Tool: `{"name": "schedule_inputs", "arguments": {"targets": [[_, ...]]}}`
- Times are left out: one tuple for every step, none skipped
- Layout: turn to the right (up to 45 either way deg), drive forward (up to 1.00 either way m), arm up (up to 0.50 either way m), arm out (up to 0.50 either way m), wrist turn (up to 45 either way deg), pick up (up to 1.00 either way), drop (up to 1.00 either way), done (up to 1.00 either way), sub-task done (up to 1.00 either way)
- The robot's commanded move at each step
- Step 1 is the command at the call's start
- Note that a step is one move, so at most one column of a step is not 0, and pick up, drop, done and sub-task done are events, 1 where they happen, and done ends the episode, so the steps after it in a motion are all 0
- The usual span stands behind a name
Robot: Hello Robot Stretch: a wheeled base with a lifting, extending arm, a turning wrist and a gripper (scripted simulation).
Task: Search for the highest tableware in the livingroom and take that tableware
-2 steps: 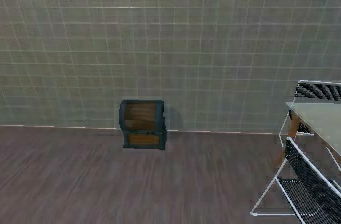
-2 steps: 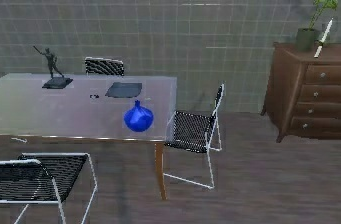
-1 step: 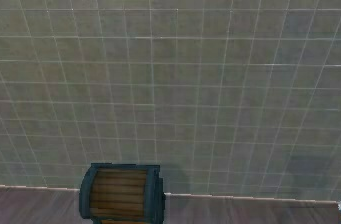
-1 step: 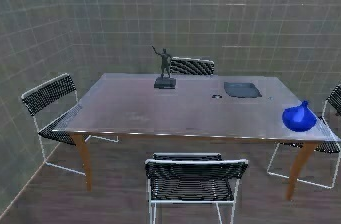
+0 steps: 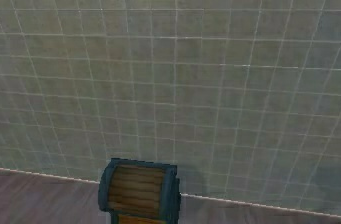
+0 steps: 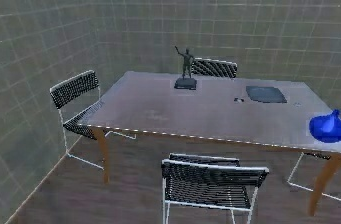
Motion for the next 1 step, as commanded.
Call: {"name": "schedule_inputs", "arguments": {"targets": [[0.0,0.25,0.0,0.0,0.0,0.0,0.0,0.0,0.0]]}}
